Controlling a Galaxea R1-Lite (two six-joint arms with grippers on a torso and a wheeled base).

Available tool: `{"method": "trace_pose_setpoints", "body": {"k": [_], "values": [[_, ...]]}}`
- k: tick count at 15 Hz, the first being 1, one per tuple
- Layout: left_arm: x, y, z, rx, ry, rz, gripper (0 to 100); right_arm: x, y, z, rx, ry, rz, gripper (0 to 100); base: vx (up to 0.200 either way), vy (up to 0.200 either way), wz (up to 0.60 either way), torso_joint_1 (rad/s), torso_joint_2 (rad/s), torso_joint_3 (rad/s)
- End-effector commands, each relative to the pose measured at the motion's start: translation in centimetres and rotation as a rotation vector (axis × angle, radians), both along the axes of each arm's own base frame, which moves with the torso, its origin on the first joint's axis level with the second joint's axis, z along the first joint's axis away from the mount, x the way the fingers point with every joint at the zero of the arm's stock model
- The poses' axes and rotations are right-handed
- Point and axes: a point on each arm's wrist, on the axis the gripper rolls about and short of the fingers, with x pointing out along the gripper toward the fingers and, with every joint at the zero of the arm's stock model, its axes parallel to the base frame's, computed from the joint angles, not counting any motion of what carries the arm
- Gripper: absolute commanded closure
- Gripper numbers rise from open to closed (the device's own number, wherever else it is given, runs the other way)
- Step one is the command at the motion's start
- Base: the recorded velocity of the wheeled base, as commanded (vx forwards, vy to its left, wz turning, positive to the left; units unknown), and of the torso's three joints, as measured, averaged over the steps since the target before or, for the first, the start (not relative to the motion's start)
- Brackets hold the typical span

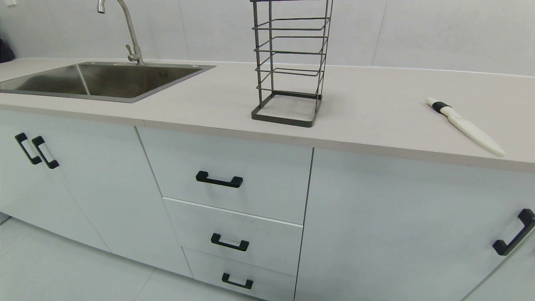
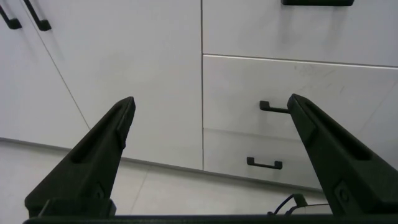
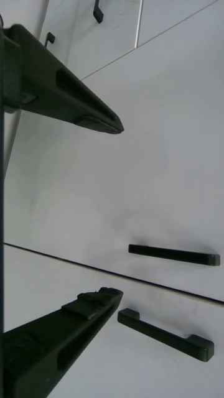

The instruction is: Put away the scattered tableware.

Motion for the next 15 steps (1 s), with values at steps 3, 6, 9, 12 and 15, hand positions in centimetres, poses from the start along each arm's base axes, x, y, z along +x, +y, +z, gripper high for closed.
{"method": "trace_pose_setpoints", "body": {"k": [3, 6, 9, 12, 15], "values": [[0.01, 0.00, 0.00, -0.016, 0.002, 0.000, 0, 0.00, 0.00, 0.03, 0.000, 0.001, 0.001, 0, 0.000, 0.000, -0.60, 0.001, 0.00, 0.001], [0.01, 0.00, 0.00, -0.018, 0.002, 0.001, 0, -0.01, 0.00, 0.03, -0.001, -0.001, 0.001, 0, 0.000, 0.000, -0.60, 0.001, 0.00, 0.001], [0.01, 0.01, 0.00, -0.016, 0.002, 0.004, 0, 0.00, 0.00, 0.03, -0.003, 0.001, 0.001, 0, 0.000, 0.000, 0.00, 0.000, 0.00, 0.000], [0.01, 0.02, 0.00, -0.016, 0.002, 0.007, 0, 0.00, 0.00, 0.03, -0.003, 0.001, 0.001, 0, 0.067, 0.000, 0.00, 0.001, 0.00, -0.001], [0.01, 0.01, 0.00, -0.016, 0.002, 0.004, 0, 0.00, 0.00, 0.03, -0.003, 0.001, -0.001, 0, 0.133, 0.000, 0.00, 0.002, 0.00, -0.002]]}}
